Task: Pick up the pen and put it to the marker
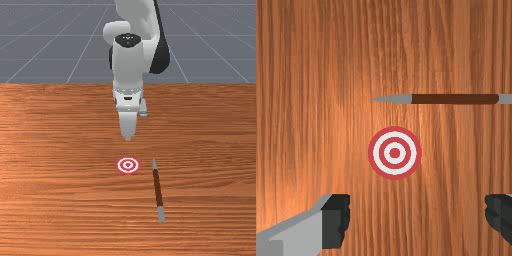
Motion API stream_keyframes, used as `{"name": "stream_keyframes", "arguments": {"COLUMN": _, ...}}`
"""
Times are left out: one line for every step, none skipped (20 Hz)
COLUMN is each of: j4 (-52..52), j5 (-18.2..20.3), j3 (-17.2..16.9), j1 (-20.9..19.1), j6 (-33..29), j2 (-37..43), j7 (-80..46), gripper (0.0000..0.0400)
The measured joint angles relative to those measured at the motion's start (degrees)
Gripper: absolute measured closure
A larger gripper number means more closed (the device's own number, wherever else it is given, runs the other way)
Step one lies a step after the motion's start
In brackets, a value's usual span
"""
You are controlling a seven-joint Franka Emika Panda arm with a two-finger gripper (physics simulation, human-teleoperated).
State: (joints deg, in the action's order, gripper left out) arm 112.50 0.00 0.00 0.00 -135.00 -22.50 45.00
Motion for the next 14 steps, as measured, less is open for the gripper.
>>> {"name": "stream_keyframes", "arguments": {"j4": 0.00, "j5": 0.00, "j3": 0.00, "j1": 0.00, "j6": 0.00, "j2": 0.00, "j7": 0.00, "gripper": 0.0151}}
{"name": "stream_keyframes", "arguments": {"j4": -0.39, "j5": 0.14, "j3": -0.17, "j1": 0.15, "j6": 0.54, "j2": -0.16, "j7": -1.07, "gripper": 0.0092}}
{"name": "stream_keyframes", "arguments": {"j4": -0.65, "j5": 0.23, "j3": -0.28, "j1": 0.22, "j6": 0.86, "j2": -0.25, "j7": -1.72, "gripper": 0.0056}}
{"name": "stream_keyframes", "arguments": {"j4": -0.81, "j5": 0.29, "j3": -0.35, "j1": 0.26, "j6": 1.06, "j2": -0.30, "j7": -2.11, "gripper": 0.0034}}
{"name": "stream_keyframes", "arguments": {"j4": -0.90, "j5": 0.32, "j3": -0.39, "j1": 0.29, "j6": 1.18, "j2": -0.33, "j7": -2.34, "gripper": 0.0021}}
{"name": "stream_keyframes", "arguments": {"j4": -5.49, "j5": -0.35, "j3": -2.52, "j1": 2.16, "j6": 8.39, "j2": -1.37, "j7": -13.45, "gripper": 0.0168}}
{"name": "stream_keyframes", "arguments": {"j4": -10.38, "j5": -0.28, "j3": -4.38, "j1": 3.70, "j6": 14.76, "j2": -2.26, "j7": -24.16, "gripper": 0.0258}}
{"name": "stream_keyframes", "arguments": {"j4": -14.61, "j5": 0.33, "j3": -6.07, "j1": 4.99, "j6": 20.12, "j2": -3.35, "j7": -34.63, "gripper": 0.0313}}
{"name": "stream_keyframes", "arguments": {"j4": -18.26, "j5": 1.41, "j3": -7.62, "j1": 6.03, "j6": 24.78, "j2": -4.72, "j7": -44.89, "gripper": 0.0347}}
{"name": "stream_keyframes", "arguments": {"j4": -21.57, "j5": 2.97, "j3": -9.05, "j1": 6.82, "j6": 28.96, "j2": -6.39, "j7": -54.94, "gripper": 0.0367}}
{"name": "stream_keyframes", "arguments": {"j4": -24.74, "j5": 4.98, "j3": -10.36, "j1": 7.33, "j6": 33.00, "j2": -8.26, "j7": -64.79, "gripper": 0.0380}}
{"name": "stream_keyframes", "arguments": {"j4": -27.14, "j5": 6.82, "j3": -11.23, "j1": 7.38, "j6": 36.09, "j2": -9.80, "j7": -71.75, "gripper": 0.0388}}
{"name": "stream_keyframes", "arguments": {"j4": -28.65, "j5": 8.12, "j3": -11.72, "j1": 7.22, "j6": 38.07, "j2": -10.83, "j7": -75.83, "gripper": 0.0393}}
{"name": "stream_keyframes", "arguments": {"j4": -29.58, "j5": 8.97, "j3": -12.00, "j1": 7.04, "j6": 39.35, "j2": -11.45, "j7": -78.25, "gripper": 0.0396}}
